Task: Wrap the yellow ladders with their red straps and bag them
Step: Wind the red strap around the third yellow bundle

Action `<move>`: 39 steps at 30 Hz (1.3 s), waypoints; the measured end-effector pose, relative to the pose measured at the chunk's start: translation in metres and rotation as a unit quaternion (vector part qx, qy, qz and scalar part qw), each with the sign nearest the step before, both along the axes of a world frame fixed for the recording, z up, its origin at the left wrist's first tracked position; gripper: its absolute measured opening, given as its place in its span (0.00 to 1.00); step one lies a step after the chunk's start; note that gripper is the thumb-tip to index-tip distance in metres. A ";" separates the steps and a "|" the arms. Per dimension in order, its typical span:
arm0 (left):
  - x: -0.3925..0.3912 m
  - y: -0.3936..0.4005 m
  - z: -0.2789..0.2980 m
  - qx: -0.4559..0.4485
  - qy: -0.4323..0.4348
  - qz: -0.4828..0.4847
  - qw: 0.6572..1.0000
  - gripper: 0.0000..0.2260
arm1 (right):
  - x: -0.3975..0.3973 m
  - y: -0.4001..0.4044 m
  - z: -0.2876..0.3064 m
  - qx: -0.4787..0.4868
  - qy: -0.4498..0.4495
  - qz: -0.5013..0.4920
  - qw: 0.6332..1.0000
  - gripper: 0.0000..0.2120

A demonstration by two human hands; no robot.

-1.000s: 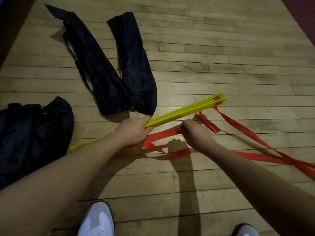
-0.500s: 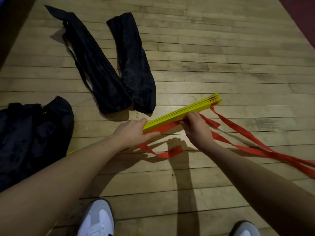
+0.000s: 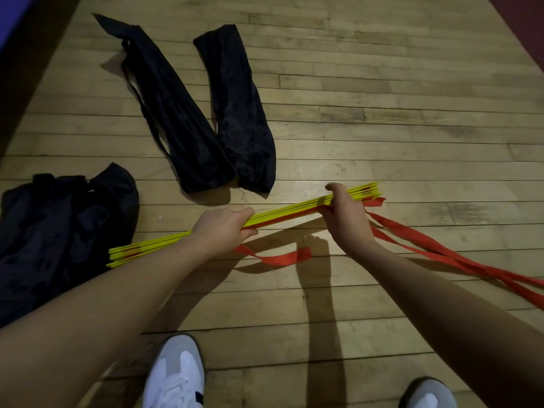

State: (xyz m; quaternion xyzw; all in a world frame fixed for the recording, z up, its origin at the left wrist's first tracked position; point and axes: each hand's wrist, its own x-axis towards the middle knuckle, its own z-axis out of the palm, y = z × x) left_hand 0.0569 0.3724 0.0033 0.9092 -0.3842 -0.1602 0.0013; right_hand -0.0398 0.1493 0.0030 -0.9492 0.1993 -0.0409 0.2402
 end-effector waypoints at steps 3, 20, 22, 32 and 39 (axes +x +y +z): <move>0.002 0.007 0.001 0.009 -0.018 0.000 1.000 0.18 | 0.004 -0.004 -0.004 -0.070 0.043 0.021 0.996 0.20; -0.003 -0.053 -0.021 -0.001 0.020 -0.043 0.999 0.17 | -0.009 -0.012 -0.017 -0.023 0.021 0.177 0.984 0.04; -0.008 -0.076 -0.021 -0.022 0.050 -0.045 0.998 0.14 | -0.008 -0.009 -0.019 -0.010 0.009 0.193 0.981 0.04; -0.003 -0.081 -0.028 -0.002 0.048 -0.046 0.998 0.11 | -0.005 -0.042 -0.025 -0.176 -0.022 0.127 0.976 0.17; -0.019 -0.087 -0.011 -0.035 0.015 -0.039 0.999 0.10 | -0.013 -0.046 -0.017 -0.134 -0.067 0.143 0.978 0.12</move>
